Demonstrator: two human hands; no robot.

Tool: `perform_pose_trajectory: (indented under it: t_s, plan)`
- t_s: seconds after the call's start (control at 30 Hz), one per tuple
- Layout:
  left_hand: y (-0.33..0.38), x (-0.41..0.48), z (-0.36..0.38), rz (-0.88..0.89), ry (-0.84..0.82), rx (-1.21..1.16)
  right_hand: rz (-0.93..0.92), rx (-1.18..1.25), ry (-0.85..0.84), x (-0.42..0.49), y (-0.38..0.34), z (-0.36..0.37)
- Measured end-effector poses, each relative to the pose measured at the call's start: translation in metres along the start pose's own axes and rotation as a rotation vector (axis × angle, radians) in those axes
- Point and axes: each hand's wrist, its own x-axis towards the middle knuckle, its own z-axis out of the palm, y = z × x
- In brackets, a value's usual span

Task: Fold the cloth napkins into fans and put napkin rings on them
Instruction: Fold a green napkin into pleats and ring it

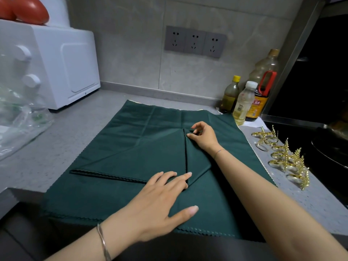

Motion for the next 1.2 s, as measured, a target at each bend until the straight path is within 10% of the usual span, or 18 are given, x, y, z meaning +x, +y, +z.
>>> perform_pose_trajectory:
  t_s: [0.33, 0.53, 0.87, 1.2]
  plan:
    - [0.004, -0.001, 0.002, -0.024, -0.022, 0.015, -0.287, -0.094, 0.096, -0.044, -0.032, -0.033]
    - [0.008, -0.001, 0.006, -0.024, -0.054, 0.058, -0.439, -0.301, -0.291, -0.131, -0.041, -0.070]
    - [0.014, -0.001, 0.011, -0.064, -0.058, 0.067, -0.350, -0.500, -0.676, -0.178, -0.030, -0.080]
    - [0.015, -0.003, 0.011, -0.079, -0.072, 0.062, -0.159, -0.622, -0.566, -0.125, 0.010, -0.109]
